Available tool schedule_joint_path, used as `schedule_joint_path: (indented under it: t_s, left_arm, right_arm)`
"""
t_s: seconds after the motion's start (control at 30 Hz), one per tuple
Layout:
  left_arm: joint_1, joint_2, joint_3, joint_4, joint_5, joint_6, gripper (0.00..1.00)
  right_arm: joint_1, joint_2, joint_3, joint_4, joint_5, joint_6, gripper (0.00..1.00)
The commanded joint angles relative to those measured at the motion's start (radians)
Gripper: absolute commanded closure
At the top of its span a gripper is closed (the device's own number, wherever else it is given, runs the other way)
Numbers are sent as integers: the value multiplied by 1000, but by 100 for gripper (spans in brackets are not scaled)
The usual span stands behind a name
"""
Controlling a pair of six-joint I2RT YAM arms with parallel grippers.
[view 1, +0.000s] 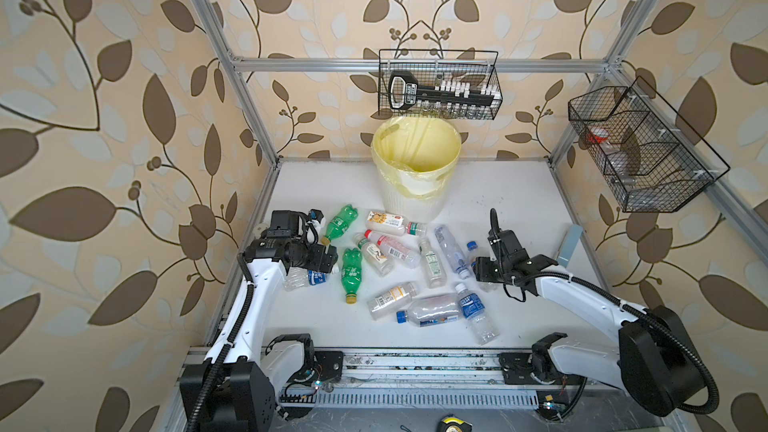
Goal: Throw the plastic bottles in the bin
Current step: 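Close the right gripper on the blue-labelled bottle and lift it, then carry the bottle with the right gripper over the yellow bin and release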
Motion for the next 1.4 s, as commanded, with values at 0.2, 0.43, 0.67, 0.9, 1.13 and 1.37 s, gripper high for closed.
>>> schedule_joint_path:
  t_s: [0.2,0.43,0.67,0.9,1.13,1.37]
  left_arm:
    - [30,-31,-8,1,7,27,1]
    - [41,-40,-8,1,16,26,1]
    - [48,-45,-7,-1,20,26,1]
    - [54,-45,-5,-1,20,25,1]
    - [64,-46,-5,-1,20,23,1]
    - [76,-52,-7,0,26,23,1]
  right_arm:
    - [-7,13,-35,32,-15,15,51]
    - [-15,-52,-48,16,-10,25,60]
    - [-49,-174,-54,-18,-32,20,60]
    - [-101,-255,-1,-79,-79,2,62]
    - [-102,-293,98,-111,-128,26,64]
    - [-96,-290,237,-108,-169,64,65]
